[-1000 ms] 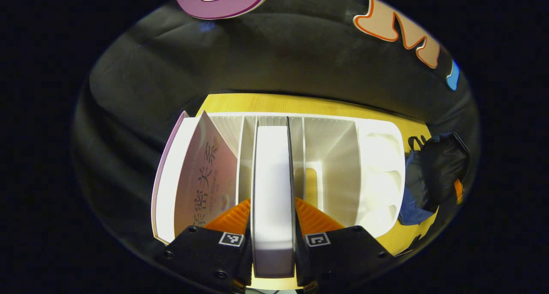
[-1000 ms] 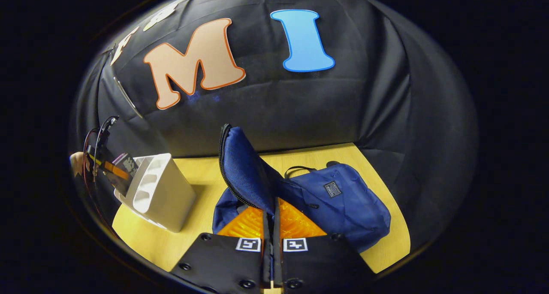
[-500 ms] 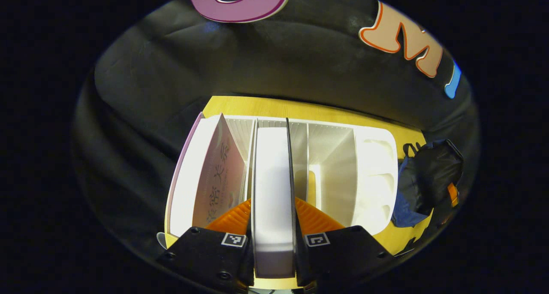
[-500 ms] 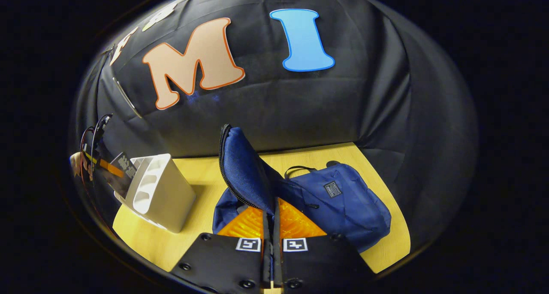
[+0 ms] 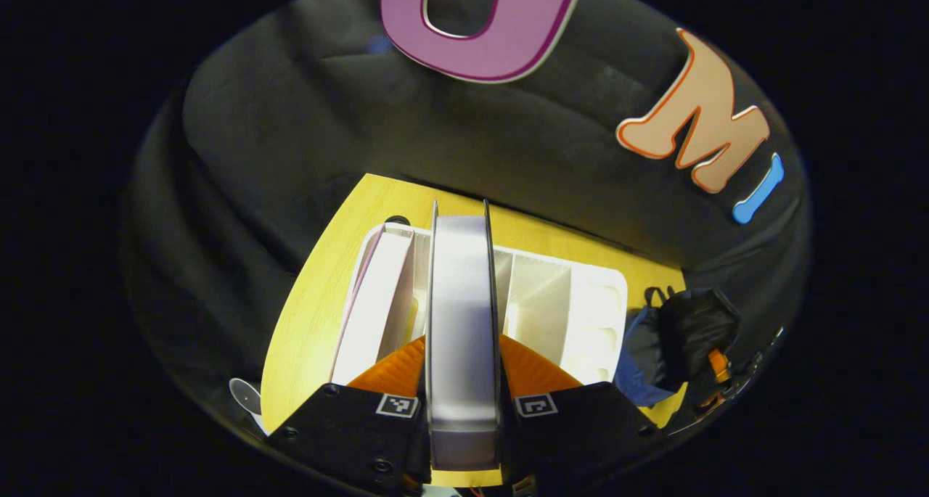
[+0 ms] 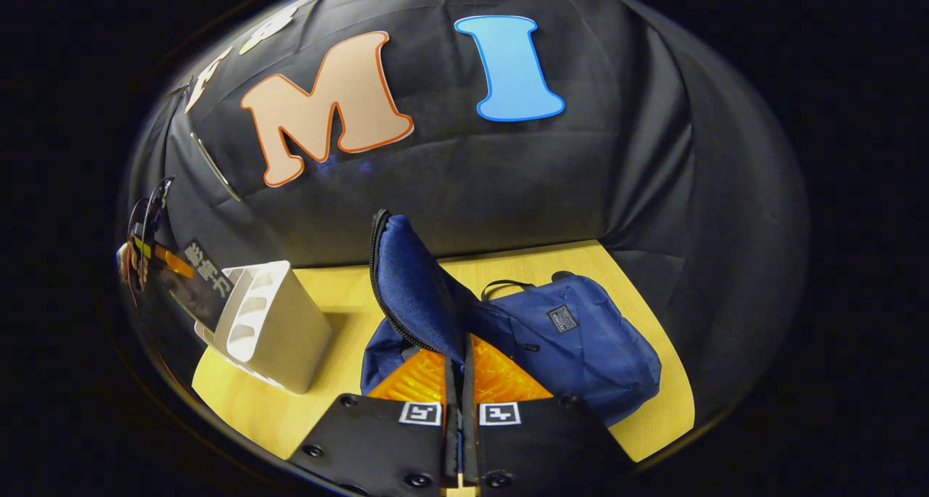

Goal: Open the schoolbag, grab two books from the bookshelf and put them into the schoolbag.

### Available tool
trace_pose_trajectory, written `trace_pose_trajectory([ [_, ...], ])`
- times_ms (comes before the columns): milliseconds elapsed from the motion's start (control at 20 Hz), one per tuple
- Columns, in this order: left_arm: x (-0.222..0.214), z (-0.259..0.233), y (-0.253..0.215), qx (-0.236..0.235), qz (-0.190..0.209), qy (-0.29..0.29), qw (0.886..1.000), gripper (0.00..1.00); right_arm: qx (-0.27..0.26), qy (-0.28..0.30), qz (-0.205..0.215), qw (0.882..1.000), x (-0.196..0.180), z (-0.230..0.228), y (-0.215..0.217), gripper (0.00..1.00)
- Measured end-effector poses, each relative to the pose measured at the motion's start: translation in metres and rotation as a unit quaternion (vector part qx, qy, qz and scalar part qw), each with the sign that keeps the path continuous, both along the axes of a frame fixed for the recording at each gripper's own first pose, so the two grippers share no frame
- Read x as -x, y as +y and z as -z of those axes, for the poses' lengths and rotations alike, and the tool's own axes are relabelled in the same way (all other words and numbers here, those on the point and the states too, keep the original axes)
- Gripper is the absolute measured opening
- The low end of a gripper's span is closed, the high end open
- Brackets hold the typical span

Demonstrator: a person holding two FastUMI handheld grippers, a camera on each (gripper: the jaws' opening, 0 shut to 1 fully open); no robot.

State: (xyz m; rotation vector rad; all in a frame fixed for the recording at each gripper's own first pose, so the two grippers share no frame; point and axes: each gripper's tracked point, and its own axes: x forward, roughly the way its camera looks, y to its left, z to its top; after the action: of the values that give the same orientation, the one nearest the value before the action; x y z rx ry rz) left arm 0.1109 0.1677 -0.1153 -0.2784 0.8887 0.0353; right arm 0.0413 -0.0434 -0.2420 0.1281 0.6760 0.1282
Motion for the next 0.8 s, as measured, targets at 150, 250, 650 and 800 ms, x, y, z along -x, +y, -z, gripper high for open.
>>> trace_pose_trajectory([
  [150, 0.001, -0.036, 0.009, 0.03, -0.013, -0.029, 0.999, 0.32, 0.001, 0.001, -0.002, 1.0, 0.001, -0.001, 0.0, 0.1],
  [250, 0.003, -0.059, 0.014, 0.052, -0.019, -0.052, 0.997, 0.32, -0.002, 0.0, -0.001, 1.0, 0.001, -0.003, 0.0, 0.1],
  [650, 0.01, -0.105, 0.015, 0.137, -0.038, -0.095, 0.985, 0.34, -0.004, 0.001, -0.001, 1.0, 0.0, -0.006, -0.002, 0.05],
  [800, 0.01, -0.109, 0.002, 0.187, -0.034, -0.093, 0.977, 0.33, -0.003, 0.0, -0.004, 1.0, 0.0, -0.006, -0.002, 0.05],
])
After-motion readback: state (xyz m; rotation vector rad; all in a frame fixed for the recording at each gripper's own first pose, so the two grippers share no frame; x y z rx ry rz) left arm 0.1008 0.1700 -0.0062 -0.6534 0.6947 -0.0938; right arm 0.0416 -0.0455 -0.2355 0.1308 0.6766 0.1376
